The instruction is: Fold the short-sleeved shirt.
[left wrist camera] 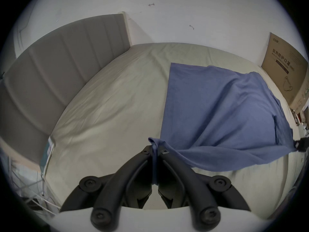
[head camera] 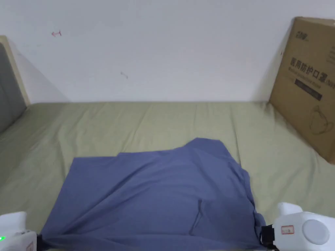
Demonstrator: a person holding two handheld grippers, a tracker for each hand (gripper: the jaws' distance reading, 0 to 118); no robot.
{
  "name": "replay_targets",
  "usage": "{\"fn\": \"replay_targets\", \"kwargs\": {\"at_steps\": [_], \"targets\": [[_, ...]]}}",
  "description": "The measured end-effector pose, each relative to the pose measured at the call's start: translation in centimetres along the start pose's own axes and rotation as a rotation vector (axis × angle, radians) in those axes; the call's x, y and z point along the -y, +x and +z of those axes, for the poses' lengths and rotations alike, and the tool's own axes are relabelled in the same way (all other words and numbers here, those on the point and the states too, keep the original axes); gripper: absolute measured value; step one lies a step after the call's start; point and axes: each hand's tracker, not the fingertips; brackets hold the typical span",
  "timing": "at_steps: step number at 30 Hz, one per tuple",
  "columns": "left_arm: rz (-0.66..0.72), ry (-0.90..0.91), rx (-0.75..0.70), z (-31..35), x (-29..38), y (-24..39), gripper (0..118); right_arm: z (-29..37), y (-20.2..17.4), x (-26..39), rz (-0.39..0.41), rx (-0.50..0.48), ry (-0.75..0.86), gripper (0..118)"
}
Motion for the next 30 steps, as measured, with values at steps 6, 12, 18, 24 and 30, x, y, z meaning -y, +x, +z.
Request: {"fn": "replay_targets", "kwargs": {"at_steps": [6, 12, 18, 24, 30], "targets": [[-0.029, -0.01, -0.004, 5.9, 7.8, -2.7, 4, 5.4, 1.5, 10.0, -0.023, -0.018, -0.013, 8], [-0.014, 0.0, 0.038, 8.5, 11.1, -4.1, 4, 6.8, 1.8, 14.6, -0.049, -0.012, -0.022, 8], [-0.011, 0.028, 0.05, 10.6, 11.0, -4.2, 113, 8.6, 0.2, 15.2, -0.007, 0.049, 0.064, 80], [0.03, 0.072, 0.195, 14.8, 13.1, -4.0, 53, 12.2, -1.4, 16.8, 0.089, -0.043, 0.157, 74], [0.06, -0.006, 0.191, 14.4, 15.4, -4.7, 2, 10.1, -1.8, 19.3, 0.023, -0.073, 0.068, 0]]}}
